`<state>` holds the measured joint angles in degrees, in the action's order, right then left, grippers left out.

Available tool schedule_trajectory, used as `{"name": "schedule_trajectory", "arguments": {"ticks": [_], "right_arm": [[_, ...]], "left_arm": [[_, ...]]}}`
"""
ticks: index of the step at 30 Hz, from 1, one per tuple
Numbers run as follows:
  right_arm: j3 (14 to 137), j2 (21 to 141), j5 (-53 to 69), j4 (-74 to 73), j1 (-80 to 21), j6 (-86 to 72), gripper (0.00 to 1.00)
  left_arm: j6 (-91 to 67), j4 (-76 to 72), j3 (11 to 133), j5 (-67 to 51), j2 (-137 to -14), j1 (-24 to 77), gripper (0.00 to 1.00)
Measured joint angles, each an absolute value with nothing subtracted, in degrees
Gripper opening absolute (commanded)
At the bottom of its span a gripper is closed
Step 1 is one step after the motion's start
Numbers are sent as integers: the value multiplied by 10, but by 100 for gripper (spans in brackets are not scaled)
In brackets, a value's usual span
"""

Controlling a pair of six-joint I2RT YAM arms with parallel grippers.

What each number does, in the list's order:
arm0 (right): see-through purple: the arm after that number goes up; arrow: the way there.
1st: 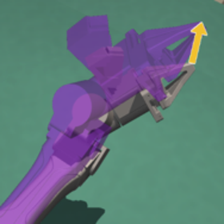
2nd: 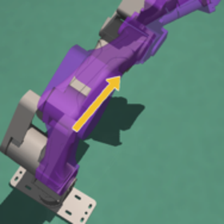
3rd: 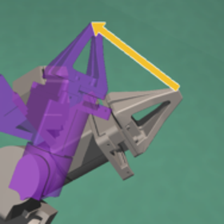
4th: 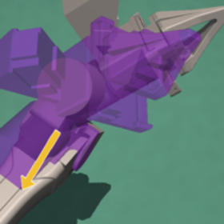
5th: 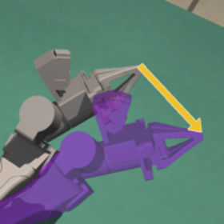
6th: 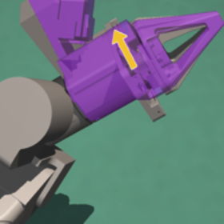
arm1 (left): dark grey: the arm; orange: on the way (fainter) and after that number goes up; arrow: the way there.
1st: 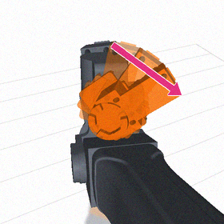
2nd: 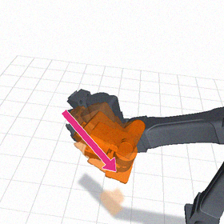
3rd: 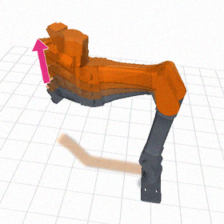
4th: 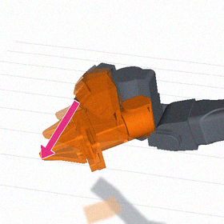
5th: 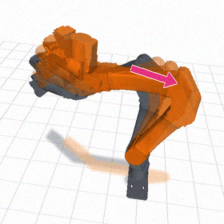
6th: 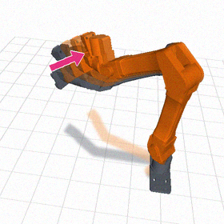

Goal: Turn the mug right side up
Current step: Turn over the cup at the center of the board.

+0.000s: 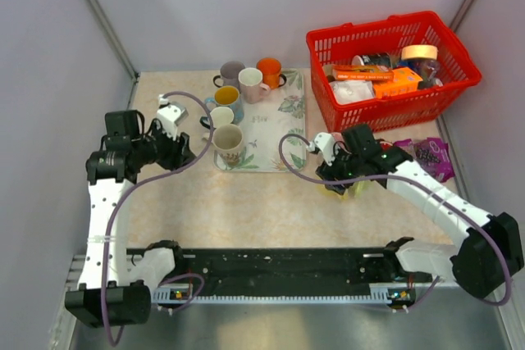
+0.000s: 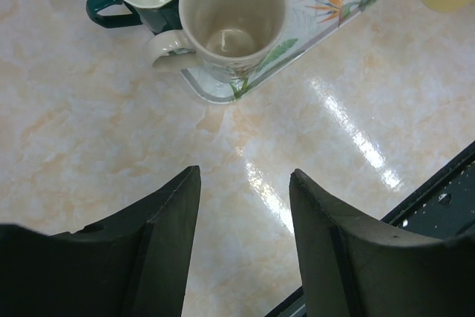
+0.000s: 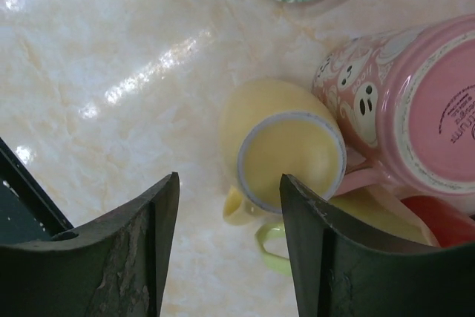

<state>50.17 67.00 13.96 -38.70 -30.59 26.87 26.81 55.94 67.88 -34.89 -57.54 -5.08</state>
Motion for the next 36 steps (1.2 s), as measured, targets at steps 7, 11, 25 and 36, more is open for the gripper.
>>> {"name": "schedule_trajectory", "arguments": {"ticks": [7, 11, 25, 36], "right_arm": [[565, 759, 163, -353, -335, 247, 51], [583, 791, 174, -325, -380, 240, 51], [545, 660, 98, -345, -392, 266, 67], [443, 718, 37, -299, -391, 274, 53]], "left_arm": [[228, 536, 651, -357, -535, -51, 56], [213, 535, 654, -364, -538, -51, 56], [209, 535, 659, -372, -524, -50, 56], [198, 530, 669, -392, -528, -50, 56]]}}
